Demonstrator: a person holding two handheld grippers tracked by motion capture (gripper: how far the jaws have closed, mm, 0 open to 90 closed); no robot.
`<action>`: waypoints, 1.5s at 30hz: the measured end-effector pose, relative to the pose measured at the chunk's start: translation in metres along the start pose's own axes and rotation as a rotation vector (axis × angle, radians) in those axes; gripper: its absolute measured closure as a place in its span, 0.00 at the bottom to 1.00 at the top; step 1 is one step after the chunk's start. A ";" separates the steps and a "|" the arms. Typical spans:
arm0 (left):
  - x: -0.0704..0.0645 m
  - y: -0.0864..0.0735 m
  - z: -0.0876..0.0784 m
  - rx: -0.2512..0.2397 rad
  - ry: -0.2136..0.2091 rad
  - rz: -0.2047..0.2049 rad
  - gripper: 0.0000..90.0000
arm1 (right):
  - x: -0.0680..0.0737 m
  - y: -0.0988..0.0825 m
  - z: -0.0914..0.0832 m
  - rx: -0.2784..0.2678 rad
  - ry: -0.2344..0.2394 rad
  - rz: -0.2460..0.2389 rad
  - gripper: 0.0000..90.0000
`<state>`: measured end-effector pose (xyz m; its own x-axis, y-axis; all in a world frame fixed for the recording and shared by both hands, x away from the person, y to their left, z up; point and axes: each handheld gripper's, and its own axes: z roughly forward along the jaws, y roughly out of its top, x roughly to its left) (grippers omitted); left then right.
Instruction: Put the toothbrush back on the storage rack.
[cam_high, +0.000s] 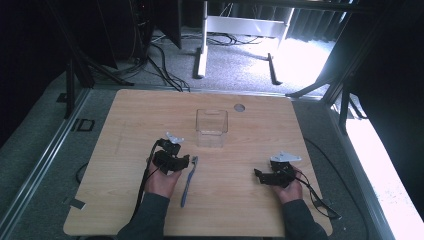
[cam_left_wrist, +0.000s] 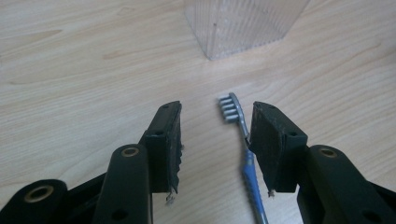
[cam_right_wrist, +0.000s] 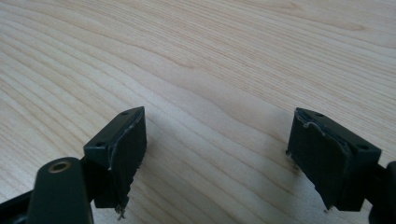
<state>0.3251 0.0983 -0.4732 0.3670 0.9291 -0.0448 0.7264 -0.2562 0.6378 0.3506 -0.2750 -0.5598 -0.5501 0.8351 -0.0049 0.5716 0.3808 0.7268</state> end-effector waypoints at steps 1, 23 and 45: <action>-0.001 0.000 0.000 0.007 -0.001 0.003 0.60 | 0.000 0.000 0.000 0.000 0.000 0.000 0.21; -0.015 -0.004 0.019 0.182 -0.054 0.036 0.64 | 0.000 0.000 0.000 0.000 0.000 0.000 0.21; -0.024 -0.003 0.033 0.328 -0.064 0.045 0.70 | 0.000 0.000 0.000 0.000 0.001 0.000 0.21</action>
<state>0.3336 0.0676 -0.4996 0.4314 0.8989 -0.0765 0.8529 -0.3787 0.3594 0.3508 -0.2750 -0.5598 -0.5508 0.8347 -0.0042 0.5714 0.3808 0.7270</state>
